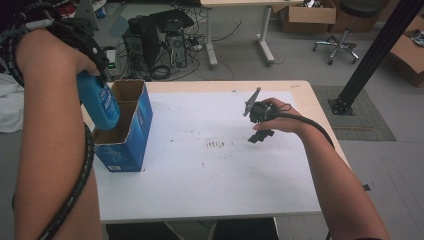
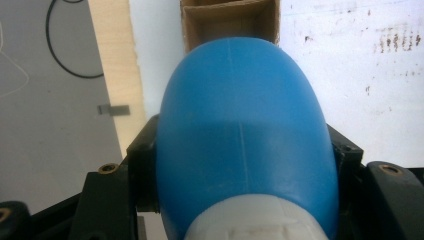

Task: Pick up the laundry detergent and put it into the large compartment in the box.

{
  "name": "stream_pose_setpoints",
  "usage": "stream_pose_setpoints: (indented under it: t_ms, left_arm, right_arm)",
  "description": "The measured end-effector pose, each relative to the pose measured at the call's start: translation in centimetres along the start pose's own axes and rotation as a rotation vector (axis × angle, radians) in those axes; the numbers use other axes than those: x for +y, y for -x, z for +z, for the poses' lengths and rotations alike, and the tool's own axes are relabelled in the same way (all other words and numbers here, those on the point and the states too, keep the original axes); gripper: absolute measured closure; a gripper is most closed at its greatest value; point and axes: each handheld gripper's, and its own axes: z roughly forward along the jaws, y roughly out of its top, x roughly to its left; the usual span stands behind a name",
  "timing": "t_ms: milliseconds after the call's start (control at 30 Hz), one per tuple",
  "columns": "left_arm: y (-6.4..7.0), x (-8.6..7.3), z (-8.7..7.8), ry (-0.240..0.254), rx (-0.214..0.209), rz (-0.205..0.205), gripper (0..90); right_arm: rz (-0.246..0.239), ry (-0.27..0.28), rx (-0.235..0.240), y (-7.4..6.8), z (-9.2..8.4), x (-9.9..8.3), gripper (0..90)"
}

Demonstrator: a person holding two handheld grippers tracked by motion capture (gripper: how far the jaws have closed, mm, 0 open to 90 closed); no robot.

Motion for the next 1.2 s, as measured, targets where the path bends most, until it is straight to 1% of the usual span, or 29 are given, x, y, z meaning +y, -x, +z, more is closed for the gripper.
stream_pose_setpoints:
  t_ms: [67, 167, 200, 233, 267, 300, 400, 533, 667, 833, 867, 900, 967, 1000, 1100, 1200]
  left_arm:
    - [0.0, 0.1, 0.7, -0.003, -0.003, 0.014, 37.6]
    - [0.2, 0.3, 1.9, -0.008, -0.008, 0.024, 37.6]
    - [0.2, 0.3, 1.9, -0.008, -0.008, 0.024, 37.6]
    - [0.2, 0.4, 2.6, -0.011, -0.007, 0.028, 37.6]
    - [0.2, 0.4, 2.6, -0.011, -0.007, 0.028, 37.6]
    - [0.2, 0.5, 3.3, -0.012, -0.007, 0.03, 37.6]
    - [0.2, 0.6, 4.2, -0.015, -0.005, 0.035, 37.6]
    - [0.2, 0.7, 5.1, -0.019, 0.007, 0.052, 37.7]
    - [0.2, 0.9, 5.9, -0.016, 0.016, 0.059, 37.7]
    - [0.0, 1.2, 7.1, -0.01, 0.007, 0.059, 37.7]
    - [0.0, 1.2, 7.1, -0.01, 0.007, 0.059, 37.7]
    - [0.0, 1.3, 7.7, -0.011, 0.004, 0.058, 37.7]
    - [0.1, 1.3, 8.1, -0.012, 0.001, 0.056, 37.7]
    - [0.0, 1.4, 8.3, -0.012, 0.002, 0.064, 37.7]
    - [0.0, 1.4, 9.0, -0.016, 0.003, 0.063, 37.7]
    - [0.0, 1.5, 9.6, -0.02, 0.0, 0.071, 37.7]
  right_arm:
    - [-0.001, 0.0, -0.001, 0.0, -0.1, 0.0, 16.1]
    - [0.001, -0.001, -0.002, 0.0, -0.1, 0.0, 16.1]
    - [0.001, -0.001, -0.002, 0.0, -0.1, 0.0, 16.1]
    - [0.001, 0.0, -0.002, 0.0, -0.1, 0.0, 16.1]
    - [0.0, -0.001, -0.001, 0.0, -0.1, 0.0, 16.1]
    - [0.001, 0.0, 0.0, 0.0, -0.1, -0.1, 16.1]
    - [0.001, 0.001, 0.0, 0.0, -0.1, -0.1, 16.1]
    - [0.002, -0.003, 0.002, 0.0, -0.1, -0.1, 16.1]
    - [0.002, -0.005, 0.005, 0.1, 0.0, -0.1, 16.1]
    - [0.004, -0.004, 0.007, 0.1, -0.2, -0.2, 16.1]
    - [0.004, -0.004, 0.007, 0.1, -0.2, -0.2, 16.1]
    - [0.002, -0.004, 0.006, 0.1, -0.2, -0.2, 16.1]
    - [0.004, -0.004, 0.006, 0.1, -0.3, -0.3, 16.1]
    - [0.004, -0.004, 0.004, 0.1, -0.4, -0.3, 16.1]
    - [0.006, -0.005, 0.002, 0.0, -0.5, -0.3, 16.1]
    - [0.005, -0.006, 0.0, 0.0, -0.6, -0.3, 16.1]
